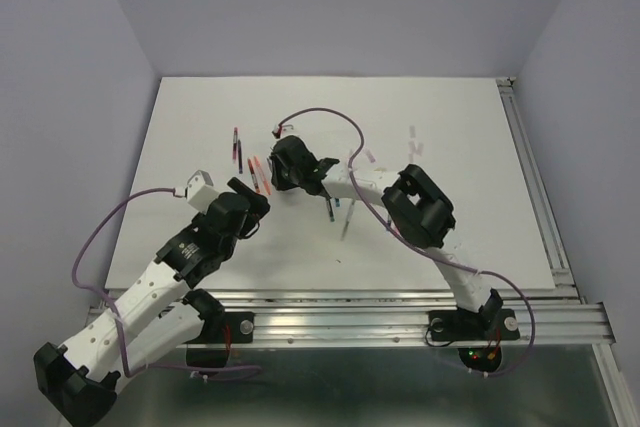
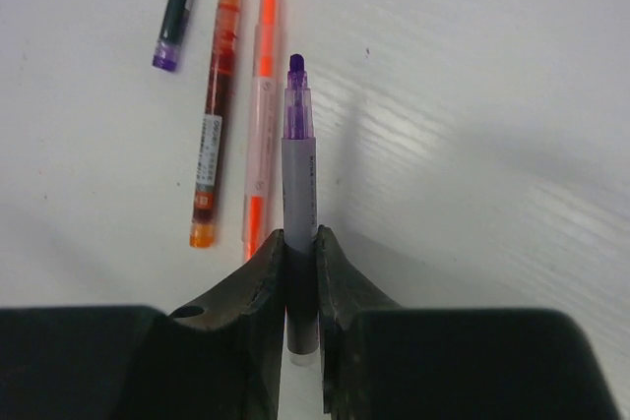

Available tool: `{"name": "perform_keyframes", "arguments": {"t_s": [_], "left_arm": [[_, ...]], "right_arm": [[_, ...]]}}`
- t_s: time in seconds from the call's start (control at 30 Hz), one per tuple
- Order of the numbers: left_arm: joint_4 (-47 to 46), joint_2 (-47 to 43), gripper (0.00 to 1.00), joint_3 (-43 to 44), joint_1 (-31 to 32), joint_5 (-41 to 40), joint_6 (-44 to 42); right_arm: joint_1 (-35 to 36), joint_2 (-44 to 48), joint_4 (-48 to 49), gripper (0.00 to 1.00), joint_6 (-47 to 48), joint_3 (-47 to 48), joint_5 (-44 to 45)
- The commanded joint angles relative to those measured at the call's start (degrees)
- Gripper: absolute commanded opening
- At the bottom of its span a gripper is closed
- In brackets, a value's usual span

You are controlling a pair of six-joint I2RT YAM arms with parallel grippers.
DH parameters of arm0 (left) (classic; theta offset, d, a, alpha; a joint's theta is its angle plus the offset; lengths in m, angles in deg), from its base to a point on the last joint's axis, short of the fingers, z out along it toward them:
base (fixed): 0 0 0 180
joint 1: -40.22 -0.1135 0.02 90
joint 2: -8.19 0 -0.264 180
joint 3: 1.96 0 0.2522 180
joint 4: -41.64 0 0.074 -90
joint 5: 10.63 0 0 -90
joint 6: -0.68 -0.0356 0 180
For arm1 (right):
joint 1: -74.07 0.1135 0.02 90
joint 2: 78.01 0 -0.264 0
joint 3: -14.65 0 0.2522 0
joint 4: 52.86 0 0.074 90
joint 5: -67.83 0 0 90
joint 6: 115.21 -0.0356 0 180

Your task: Open the pen caps

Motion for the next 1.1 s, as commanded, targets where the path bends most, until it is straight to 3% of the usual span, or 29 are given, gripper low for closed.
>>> {"name": "perform_keyframes", "arguments": {"t_s": [0.0,0.1,0.33,0.47,0.53,0.57,0.77,1.07], "left_arm": [[1.28,-1.31,0.99,-0.77,0.25,-3.39,0.57],[1.36,-1.49,0.99,-0.86,0.25,-3.48,0.57],[0.49,-1.49,0.99,-1.03,0.34,-2.69,-0.13],[-1.62,-0.53,0.99,-1.56,0.34,-0.85,-1.63],[-2.76,0.26,0.99,-1.74,0.25,0.29,-2.07],[-3.81,1.14,0.99,-1.74,0.25,1.61,-2.94],[-5.66,2.20,0.99,-2.09,0.25,2.59,-3.82],[-6.90,3.61,0.99,-1.83,0.25,3.55,-4.53]], "right_arm": [[-0.07,-4.37,-8.03,0.22,2.00,11.67,-1.86],[-0.07,-6.31,-10.68,0.32,2.17,15.47,-2.03],[-0.07,-2.10,-8.58,0.51,1.56,10.29,-0.72],[-0.07,4.04,-7.88,0.62,0.59,4.31,2.26],[-0.16,9.31,-6.47,0.68,0.59,-2.00,3.50],[-0.60,15.34,-4.81,0.73,0.42,-9.59,5.59],[-1.65,18.91,-5.49,0.72,1.82,-15.55,8.86],[-4.64,13.47,-11.65,0.65,4.28,-9.49,9.57]]}}
